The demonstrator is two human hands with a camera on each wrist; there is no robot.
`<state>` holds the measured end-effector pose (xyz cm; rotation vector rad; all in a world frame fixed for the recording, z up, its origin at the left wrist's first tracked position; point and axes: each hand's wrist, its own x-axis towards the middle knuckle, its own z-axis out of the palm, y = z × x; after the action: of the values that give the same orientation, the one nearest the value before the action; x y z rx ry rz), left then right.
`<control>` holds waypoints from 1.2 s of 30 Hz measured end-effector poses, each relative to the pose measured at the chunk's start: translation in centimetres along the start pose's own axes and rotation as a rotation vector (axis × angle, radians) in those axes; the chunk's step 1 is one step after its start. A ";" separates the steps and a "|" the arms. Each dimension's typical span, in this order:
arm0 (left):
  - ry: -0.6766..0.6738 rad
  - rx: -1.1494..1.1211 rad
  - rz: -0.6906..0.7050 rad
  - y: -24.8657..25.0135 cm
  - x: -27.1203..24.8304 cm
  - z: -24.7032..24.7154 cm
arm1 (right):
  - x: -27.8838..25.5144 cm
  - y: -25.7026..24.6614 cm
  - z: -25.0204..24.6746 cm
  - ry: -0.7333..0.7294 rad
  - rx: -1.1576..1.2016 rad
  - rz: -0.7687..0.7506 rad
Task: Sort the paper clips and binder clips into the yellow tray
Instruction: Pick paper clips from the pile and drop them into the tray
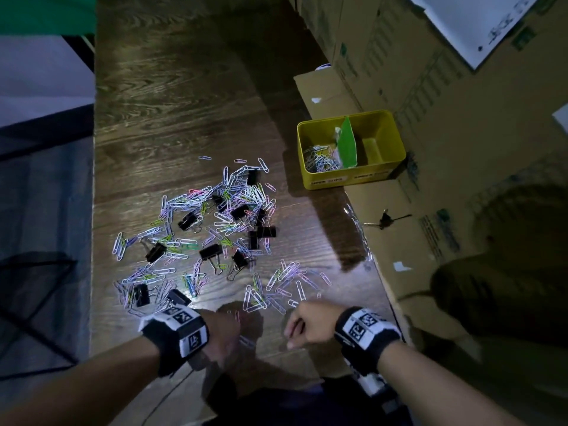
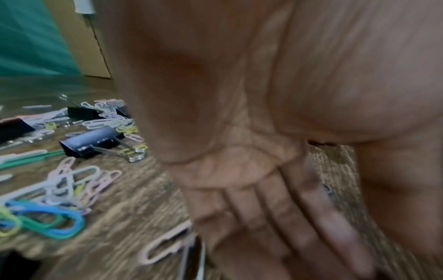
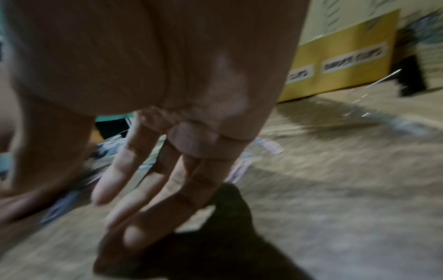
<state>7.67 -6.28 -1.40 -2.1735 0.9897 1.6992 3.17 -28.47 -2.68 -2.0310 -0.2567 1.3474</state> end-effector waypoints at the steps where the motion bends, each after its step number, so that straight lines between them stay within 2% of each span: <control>1: 0.064 0.005 0.068 0.6 -0.1 -0.6 | 0.3 -0.5 0.7 0.009 0.011 -0.012; 4: 0.194 -0.004 0.186 2.2 0.5 -2.3 | 1.1 -1.6 1.6 0.116 -0.015 -0.048; 6: 0.250 -0.033 0.198 2.7 0.4 -3.9 | 1.3 -1.9 1.6 0.168 -0.038 -0.052; 8: 0.284 0.042 0.203 2.2 0.1 -4.6 | 1.1 -2.0 1.4 0.183 -0.031 -0.056; 10: 0.245 0.094 0.166 0.9 -0.8 -4.5 | 0.9 -1.9 1.5 0.165 0.024 -0.071; 13: 0.046 0.173 -0.043 -1.2 -2.5 -3.6 | 1.1 -2.1 2.2 0.091 0.069 -0.069; 15: -0.073 0.278 -0.059 -1.3 -2.4 -2.6 | 1.5 -2.3 2.8 0.037 0.036 -0.070; 17: -0.068 0.255 -0.074 -0.7 -2.0 -2.0 | 1.9 -2.6 3.2 0.062 -0.011 -0.073; 19: 0.050 0.192 -0.081 0.0 -0.9 -1.5 | 2.1 -2.6 3.2 0.145 0.054 -0.080; 22: 0.266 0.131 0.033 1.4 1.0 -2.3 | 1.8 -1.7 2.7 0.313 0.138 -0.070; 24: 0.352 0.083 0.109 2.4 2.1 -3.6 | 1.2 -0.6 2.1 0.421 0.129 -0.062; 27: 0.439 0.036 0.155 3.3 3.0 -5.3 | -0.1 1.2 0.9 0.695 0.119 -0.042; 29: 0.556 0.002 0.173 3.0 3.2 -5.4 | -0.9 2.2 0.3 0.863 0.052 0.034; 31: 0.736 -0.003 0.187 2.5 3.1 -5.3 | -1.4 2.6 0.1 0.860 -0.036 0.197; 32: 0.783 0.010 0.175 2.3 3.0 -5.2 | -1.4 2.5 0.2 0.825 -0.084 0.279; 34: 0.735 0.063 0.116 2.1 2.9 -5.0 | -1.0 1.7 0.6 0.772 -0.182 0.358; 36: 0.682 0.114 0.083 2.3 3.2 -5.0 | 0.0 0.9 1.2 0.759 -0.233 0.338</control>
<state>10.55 -11.90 -2.20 -2.7143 1.2931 0.8804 1.96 -28.66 -3.52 -2.7064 0.2960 0.6452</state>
